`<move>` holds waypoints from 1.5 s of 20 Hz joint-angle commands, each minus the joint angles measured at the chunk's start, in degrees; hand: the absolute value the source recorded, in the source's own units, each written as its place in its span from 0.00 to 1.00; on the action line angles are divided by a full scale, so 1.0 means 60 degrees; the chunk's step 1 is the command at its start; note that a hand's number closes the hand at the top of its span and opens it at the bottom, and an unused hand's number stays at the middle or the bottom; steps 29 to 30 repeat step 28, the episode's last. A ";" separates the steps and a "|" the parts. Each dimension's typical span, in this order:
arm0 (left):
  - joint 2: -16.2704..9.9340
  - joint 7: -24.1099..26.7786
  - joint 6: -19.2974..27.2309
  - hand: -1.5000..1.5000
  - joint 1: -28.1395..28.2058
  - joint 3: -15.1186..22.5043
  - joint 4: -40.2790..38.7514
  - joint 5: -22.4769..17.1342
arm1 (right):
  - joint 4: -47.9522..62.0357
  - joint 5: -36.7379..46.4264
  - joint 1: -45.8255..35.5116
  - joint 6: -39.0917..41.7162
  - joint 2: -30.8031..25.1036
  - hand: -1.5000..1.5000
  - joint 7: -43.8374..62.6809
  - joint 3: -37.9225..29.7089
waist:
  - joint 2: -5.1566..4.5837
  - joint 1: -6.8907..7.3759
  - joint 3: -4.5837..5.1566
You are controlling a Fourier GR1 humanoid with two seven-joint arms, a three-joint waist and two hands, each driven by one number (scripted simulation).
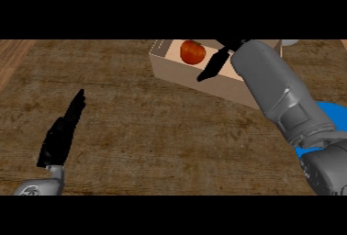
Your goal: Pick the tomato from the plate and place it in the cardboard box
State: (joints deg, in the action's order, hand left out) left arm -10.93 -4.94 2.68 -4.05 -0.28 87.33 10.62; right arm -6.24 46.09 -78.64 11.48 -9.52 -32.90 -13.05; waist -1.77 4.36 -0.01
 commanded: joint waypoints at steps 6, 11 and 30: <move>-0.0117 -0.0344 -0.0133 0.50 0.0078 0.0048 0.0510 0.0012 | -0.0070 -0.2367 -0.0119 0.0276 -0.0659 0.00 0.0514 -0.2407 | -0.0027 0.0137 -0.0022; 0.0010 0.0358 -0.0090 0.50 0.0528 0.0145 0.0336 0.0056 | 0.0098 -0.3312 -0.0067 0.1112 -0.1564 0.00 0.0864 -0.3366 | -0.0151 0.0327 -0.0014; 0.0305 0.0165 0.0044 0.50 -0.0338 0.0349 0.0113 0.0215 | -0.0153 -0.4008 0.0824 0.3101 -0.5050 0.00 0.1259 -0.4175 | -0.0476 0.0454 -0.0073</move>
